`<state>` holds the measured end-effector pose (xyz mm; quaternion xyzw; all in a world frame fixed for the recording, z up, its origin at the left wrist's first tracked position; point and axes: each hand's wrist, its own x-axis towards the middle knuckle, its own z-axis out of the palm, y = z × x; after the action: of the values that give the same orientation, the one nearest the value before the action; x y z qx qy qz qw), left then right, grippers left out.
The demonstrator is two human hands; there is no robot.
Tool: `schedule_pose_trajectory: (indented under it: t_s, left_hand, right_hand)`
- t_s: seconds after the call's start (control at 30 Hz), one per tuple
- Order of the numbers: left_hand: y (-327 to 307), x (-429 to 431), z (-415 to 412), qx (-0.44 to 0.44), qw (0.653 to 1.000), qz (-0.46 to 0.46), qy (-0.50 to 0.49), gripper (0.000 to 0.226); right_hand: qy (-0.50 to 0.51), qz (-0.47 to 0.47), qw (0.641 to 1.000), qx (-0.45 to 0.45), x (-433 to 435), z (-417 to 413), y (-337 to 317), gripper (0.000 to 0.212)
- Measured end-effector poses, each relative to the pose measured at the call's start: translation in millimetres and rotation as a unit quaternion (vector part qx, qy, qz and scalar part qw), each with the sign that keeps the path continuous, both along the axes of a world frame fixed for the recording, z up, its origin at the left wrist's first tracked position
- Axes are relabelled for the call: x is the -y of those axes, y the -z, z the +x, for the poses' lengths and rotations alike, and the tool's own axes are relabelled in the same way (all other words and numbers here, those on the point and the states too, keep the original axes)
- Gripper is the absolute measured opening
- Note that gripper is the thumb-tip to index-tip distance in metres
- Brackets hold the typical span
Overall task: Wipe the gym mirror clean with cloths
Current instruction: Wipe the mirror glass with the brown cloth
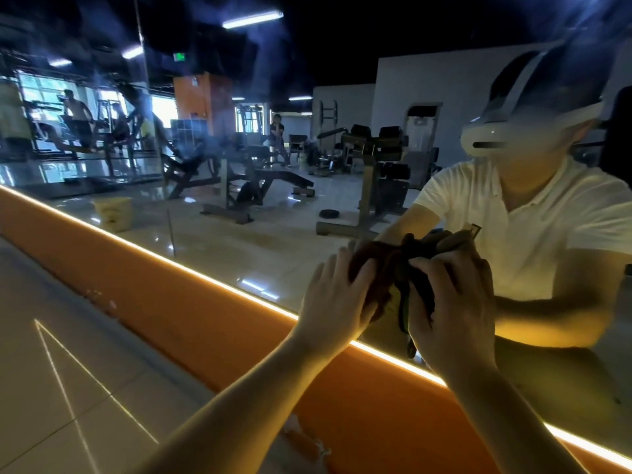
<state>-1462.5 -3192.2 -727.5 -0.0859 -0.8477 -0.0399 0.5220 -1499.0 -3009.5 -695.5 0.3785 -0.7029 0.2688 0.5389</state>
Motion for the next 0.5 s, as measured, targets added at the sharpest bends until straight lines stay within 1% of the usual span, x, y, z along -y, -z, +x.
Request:
schedule_pose_trajectory:
  t_s: [0.03,0.1,0.17,0.2,0.23,0.27,0.33,0.37,0.4,0.43,0.47,0.5]
  left_hand:
    - [-7,17,-1,-0.022,0.999,0.014,-0.022,0.050]
    - [-30,55,-4,-0.055,0.993,0.070,-0.078,0.047]
    - [-61,95,-8,-0.070,0.986,0.081,-0.125,0.046]
    - [-74,116,-10,-0.066,0.981,0.107,-0.147,0.047]
    - [-85,137,-12,-0.066,0.970,0.169,-0.162,0.047]
    - [-95,157,-14,-0.072,0.951,0.247,-0.173,0.048]
    - [-108,180,-15,-0.083,0.892,0.404,-0.188,0.053]
    - [-112,181,-16,-0.088,0.870,0.448,-0.185,0.054]
    - [-112,170,-18,-0.099,0.869,0.449,-0.186,0.054]
    - [-105,154,-21,-0.118,0.880,0.423,-0.179,0.055]
    - [-99,129,-18,-0.109,0.908,0.367,-0.169,0.057]
    - [-95,103,-14,-0.094,0.941,0.299,-0.130,0.054]
  right_hand:
    - [0.001,0.002,1.000,-0.007,7,-2,-1,0.020]
    - [-0.002,0.012,1.000,-0.022,23,-4,1,0.020]
    - [-0.009,0.030,0.998,-0.047,37,-7,1,0.018]
    - [-0.012,0.040,0.998,-0.052,43,-9,1,0.018]
    - [-0.013,0.048,0.997,-0.054,49,-11,-1,0.018]
    - [-0.010,0.052,0.997,-0.055,53,-11,-2,0.019]
    - [0.002,0.061,0.996,-0.066,61,-10,-10,0.023]
    - [0.009,0.070,0.995,-0.072,65,-10,-19,0.026]
    - [0.013,0.082,0.994,-0.074,69,-11,-30,0.030]
    - [0.015,0.092,0.993,-0.075,73,-11,-41,0.032]
    - [0.014,0.095,0.993,-0.076,77,-12,-52,0.033]
    - [0.012,0.090,0.993,-0.075,81,-13,-63,0.031]
